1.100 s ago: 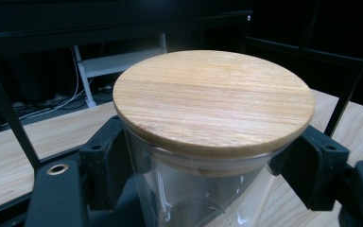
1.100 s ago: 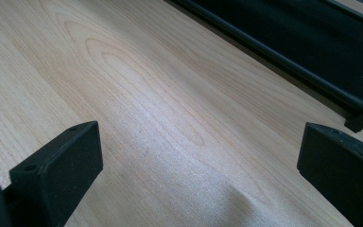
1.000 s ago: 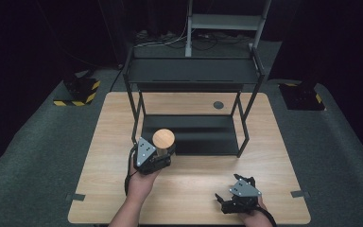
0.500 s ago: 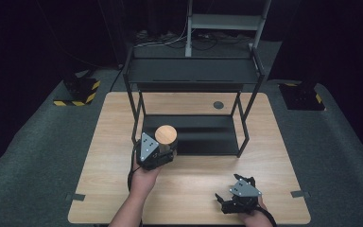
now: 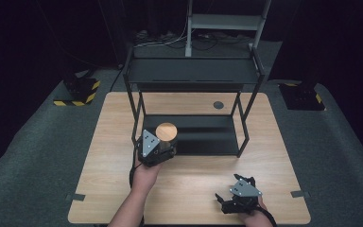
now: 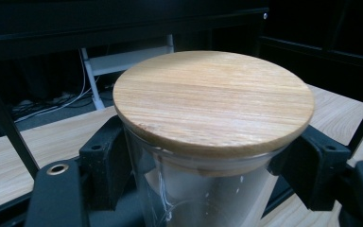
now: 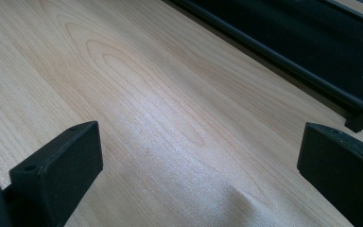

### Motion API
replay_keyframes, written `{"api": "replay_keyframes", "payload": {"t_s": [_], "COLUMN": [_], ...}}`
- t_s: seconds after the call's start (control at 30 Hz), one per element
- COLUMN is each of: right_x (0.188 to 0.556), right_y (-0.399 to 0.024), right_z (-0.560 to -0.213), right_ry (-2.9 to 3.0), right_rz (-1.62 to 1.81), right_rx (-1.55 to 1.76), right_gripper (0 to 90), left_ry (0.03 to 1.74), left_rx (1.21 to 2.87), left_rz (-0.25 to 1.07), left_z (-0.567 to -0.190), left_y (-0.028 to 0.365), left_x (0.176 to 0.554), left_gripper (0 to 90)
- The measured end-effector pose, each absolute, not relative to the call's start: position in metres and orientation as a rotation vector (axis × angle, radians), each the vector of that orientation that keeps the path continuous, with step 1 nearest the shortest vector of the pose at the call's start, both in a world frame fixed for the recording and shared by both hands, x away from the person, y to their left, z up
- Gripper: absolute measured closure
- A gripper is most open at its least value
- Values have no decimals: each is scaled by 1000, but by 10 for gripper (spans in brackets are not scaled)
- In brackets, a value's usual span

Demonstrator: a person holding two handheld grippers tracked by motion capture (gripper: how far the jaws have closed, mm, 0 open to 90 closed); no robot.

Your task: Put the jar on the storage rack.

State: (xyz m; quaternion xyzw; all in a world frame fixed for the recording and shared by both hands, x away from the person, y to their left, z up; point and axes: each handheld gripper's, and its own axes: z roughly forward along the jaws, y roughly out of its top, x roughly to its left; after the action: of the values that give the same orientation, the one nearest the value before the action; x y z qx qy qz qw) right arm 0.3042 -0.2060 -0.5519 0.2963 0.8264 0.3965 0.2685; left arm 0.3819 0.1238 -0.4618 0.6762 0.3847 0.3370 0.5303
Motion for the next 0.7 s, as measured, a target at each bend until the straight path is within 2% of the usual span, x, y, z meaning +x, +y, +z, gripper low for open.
{"api": "replay_keyframes", "payload": {"t_s": [0.7], "right_x": [305], "right_y": [-207], "right_z": [-552], "right_ry": [2227], "right_rz": [1075], "right_rx": [800], "right_gripper": [0], "left_ry": [938], "left_rx": [1603], "left_rz": [812], "left_z": [-462], "left_y": [124], "left_x": [399], "left_gripper": [263]}}
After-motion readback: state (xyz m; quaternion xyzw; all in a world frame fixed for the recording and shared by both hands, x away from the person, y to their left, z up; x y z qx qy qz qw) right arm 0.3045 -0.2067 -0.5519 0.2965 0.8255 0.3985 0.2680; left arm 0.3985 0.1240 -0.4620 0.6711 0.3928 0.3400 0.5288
